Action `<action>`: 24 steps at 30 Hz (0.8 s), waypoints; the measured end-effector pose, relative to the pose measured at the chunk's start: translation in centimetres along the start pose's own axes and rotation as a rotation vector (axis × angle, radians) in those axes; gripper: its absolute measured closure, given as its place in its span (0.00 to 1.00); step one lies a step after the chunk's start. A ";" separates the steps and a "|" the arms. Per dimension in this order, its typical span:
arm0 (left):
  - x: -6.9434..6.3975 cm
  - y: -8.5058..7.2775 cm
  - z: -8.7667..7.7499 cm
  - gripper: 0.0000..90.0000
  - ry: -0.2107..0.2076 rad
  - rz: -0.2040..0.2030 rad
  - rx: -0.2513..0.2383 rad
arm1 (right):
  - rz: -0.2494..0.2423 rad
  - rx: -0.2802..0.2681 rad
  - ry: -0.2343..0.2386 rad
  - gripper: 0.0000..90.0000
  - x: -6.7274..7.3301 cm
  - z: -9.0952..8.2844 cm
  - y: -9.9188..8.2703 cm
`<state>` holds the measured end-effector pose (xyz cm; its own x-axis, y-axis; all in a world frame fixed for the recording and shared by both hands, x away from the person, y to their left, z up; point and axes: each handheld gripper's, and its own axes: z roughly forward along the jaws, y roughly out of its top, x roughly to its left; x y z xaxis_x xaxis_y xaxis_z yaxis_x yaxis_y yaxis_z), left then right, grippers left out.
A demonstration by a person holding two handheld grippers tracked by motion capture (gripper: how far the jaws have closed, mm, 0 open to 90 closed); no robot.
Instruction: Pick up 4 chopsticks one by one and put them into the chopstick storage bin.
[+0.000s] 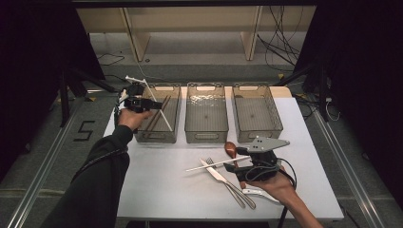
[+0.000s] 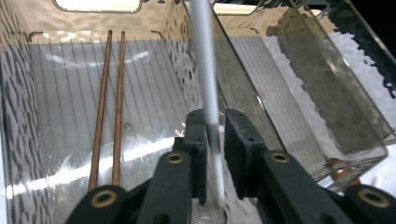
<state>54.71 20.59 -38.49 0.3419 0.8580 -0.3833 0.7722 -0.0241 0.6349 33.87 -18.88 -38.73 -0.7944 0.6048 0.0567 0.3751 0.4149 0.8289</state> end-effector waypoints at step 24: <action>-2.9 -2.2 -4.1 0.28 -0.139 0.108 -0.085 | -0.005 0.002 -0.003 0.35 -0.1 -0.1 -0.1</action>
<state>49.81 20.28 -36.05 0.4956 0.7737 -0.3946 0.6810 -0.0642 0.7294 33.93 -19.06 -38.72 -0.7946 0.6049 0.0513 0.3724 0.4191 0.8280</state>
